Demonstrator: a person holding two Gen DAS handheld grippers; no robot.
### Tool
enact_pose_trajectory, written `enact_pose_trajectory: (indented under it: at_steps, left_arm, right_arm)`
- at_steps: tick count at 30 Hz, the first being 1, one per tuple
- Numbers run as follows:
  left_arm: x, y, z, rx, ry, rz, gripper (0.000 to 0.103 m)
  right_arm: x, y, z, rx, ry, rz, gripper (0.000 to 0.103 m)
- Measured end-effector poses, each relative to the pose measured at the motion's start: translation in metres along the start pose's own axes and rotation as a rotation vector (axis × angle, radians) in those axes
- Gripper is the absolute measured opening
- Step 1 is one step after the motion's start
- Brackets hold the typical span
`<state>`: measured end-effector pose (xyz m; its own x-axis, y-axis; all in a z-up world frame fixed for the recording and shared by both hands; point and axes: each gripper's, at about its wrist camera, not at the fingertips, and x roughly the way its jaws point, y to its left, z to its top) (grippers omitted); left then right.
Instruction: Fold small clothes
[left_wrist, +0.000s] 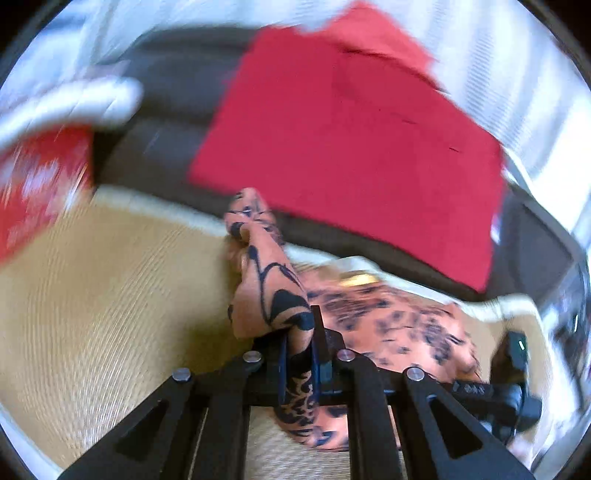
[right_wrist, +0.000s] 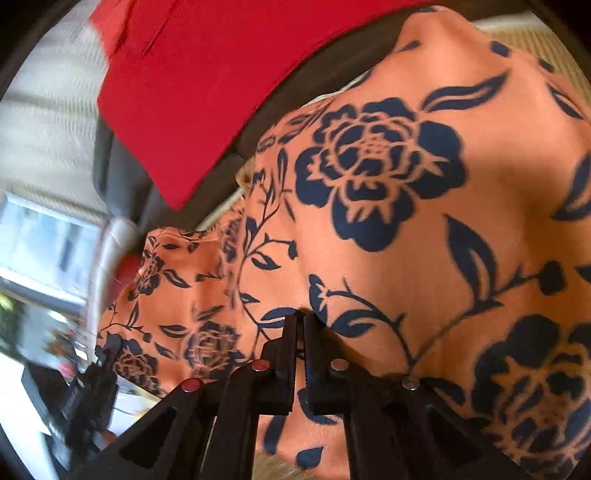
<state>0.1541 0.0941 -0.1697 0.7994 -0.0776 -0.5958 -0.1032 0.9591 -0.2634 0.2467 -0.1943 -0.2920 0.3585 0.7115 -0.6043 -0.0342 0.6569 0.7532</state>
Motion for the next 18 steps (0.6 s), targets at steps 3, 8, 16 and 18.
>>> enact_pose_trajectory:
  at_steps: [3,8,16,18]
  left_arm:
    - [-0.003,-0.064,0.001,0.167,-0.018,-0.070,0.010]
    - [0.030,-0.153,-0.027,0.386,0.083,-0.188,0.010]
    - [0.073,-0.148,-0.059,0.418,0.331,-0.380,0.032]
    - [0.050,-0.118,-0.042,0.356,0.213,-0.413,0.070]
  right_arm:
    - [-0.040,-0.021,0.007,0.057,-0.075,0.058,0.011]
    - [-0.096,-0.062,0.018,0.140,-0.134,0.232,0.012]
    - [-0.135,-0.101,0.026,0.227,-0.198,0.330,0.082]
    - [-0.140,-0.091,0.026,0.163,-0.209,0.307,0.082]
